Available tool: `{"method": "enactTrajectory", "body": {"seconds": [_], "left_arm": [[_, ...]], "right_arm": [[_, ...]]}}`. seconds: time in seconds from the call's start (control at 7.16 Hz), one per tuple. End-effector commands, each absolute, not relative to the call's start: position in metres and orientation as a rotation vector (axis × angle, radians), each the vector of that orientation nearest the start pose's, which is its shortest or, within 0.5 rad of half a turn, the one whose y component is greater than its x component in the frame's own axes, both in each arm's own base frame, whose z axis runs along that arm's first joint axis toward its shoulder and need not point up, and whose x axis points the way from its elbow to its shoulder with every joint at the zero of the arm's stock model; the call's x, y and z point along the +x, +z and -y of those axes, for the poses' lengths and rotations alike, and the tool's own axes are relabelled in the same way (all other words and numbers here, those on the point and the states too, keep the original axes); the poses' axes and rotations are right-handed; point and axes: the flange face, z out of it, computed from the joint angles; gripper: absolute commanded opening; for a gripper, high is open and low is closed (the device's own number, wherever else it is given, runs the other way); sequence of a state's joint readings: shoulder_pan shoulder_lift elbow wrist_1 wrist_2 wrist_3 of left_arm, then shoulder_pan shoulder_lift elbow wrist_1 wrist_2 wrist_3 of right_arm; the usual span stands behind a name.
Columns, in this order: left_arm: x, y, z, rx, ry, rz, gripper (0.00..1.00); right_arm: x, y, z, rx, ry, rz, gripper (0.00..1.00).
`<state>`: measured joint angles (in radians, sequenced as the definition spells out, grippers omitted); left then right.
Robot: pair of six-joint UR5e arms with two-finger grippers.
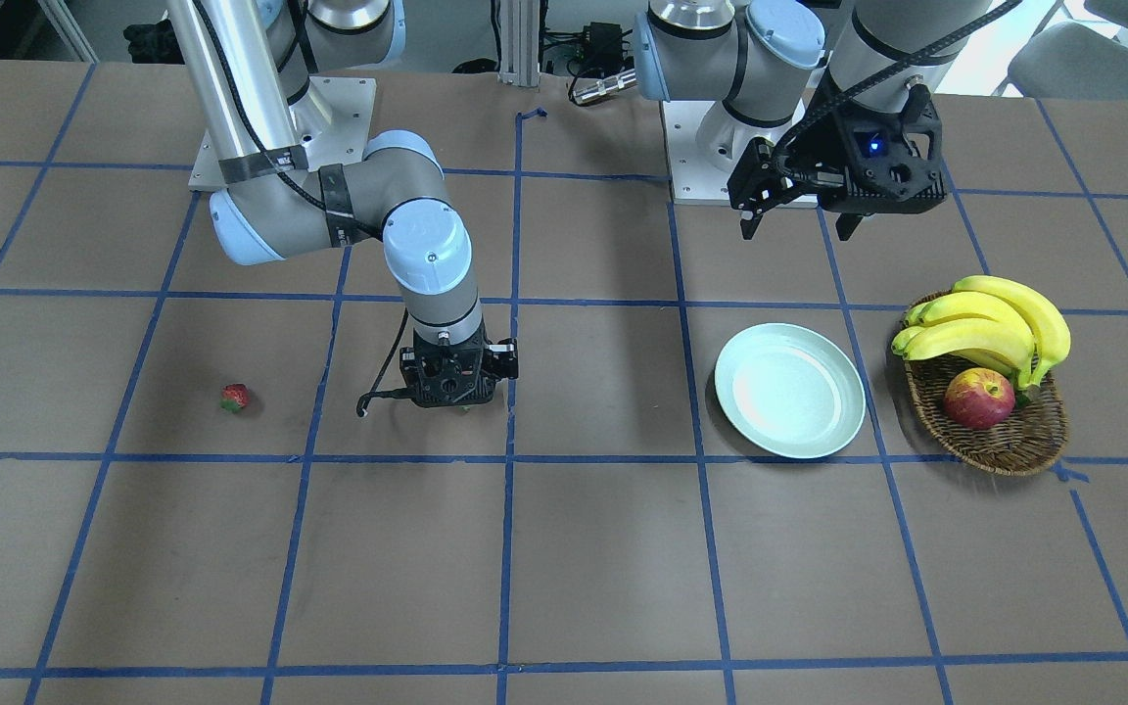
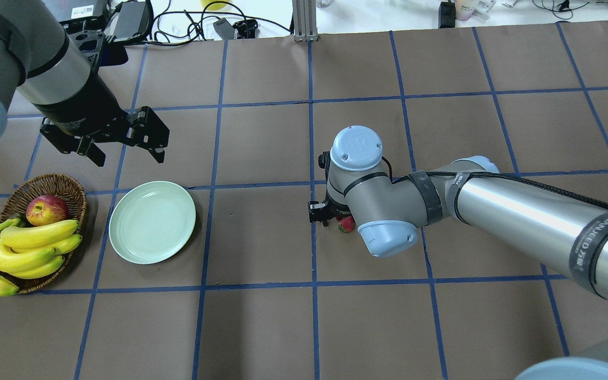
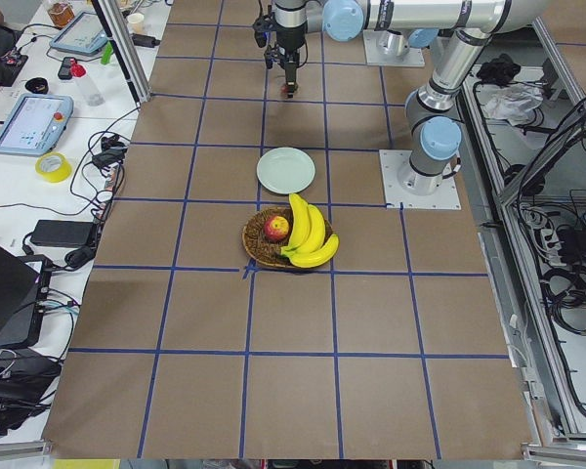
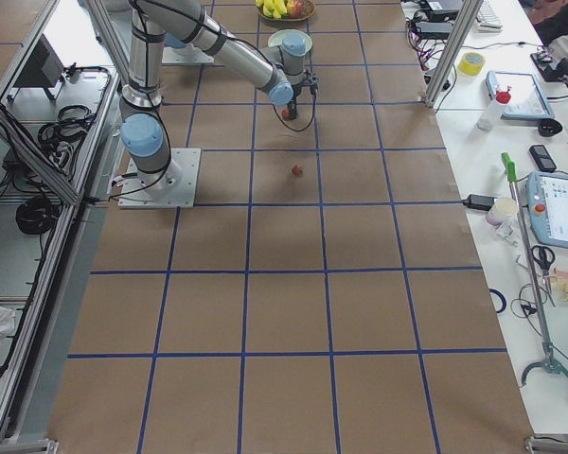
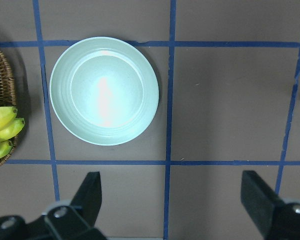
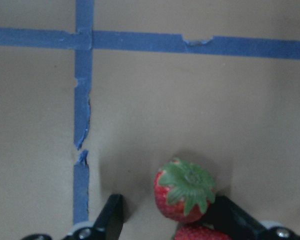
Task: Collect all strawberries into plate
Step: 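Lower the right gripper and close it on the strawberries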
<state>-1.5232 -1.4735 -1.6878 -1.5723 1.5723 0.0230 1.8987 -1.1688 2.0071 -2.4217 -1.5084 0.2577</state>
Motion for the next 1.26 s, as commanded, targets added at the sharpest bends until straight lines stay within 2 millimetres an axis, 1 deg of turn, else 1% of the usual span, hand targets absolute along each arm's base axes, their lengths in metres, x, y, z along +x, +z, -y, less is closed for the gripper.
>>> {"method": "enactTrajectory", "body": {"seconds": [0.0, 0.56, 0.84, 1.12], "left_arm": [[-0.112, 0.476, 0.454, -0.038, 0.034, -3.139, 1.00], [-0.112, 0.475, 0.454, -0.039, 0.036, -3.140, 1.00], [-0.112, 0.475, 0.454, -0.039, 0.036, -3.140, 1.00], [-0.112, 0.475, 0.454, -0.038, 0.039, -3.139, 1.00]], "right_arm": [[0.303, 0.177, 0.457, -0.141, -0.032, -3.068, 0.30], [0.302, 0.179, 0.457, -0.139, -0.042, -3.066, 0.17], [0.303, 0.182, 0.459, -0.137, -0.057, -3.057, 0.12], [0.310, 0.201, 0.467, -0.138, -0.108, -3.037, 0.10]]}}
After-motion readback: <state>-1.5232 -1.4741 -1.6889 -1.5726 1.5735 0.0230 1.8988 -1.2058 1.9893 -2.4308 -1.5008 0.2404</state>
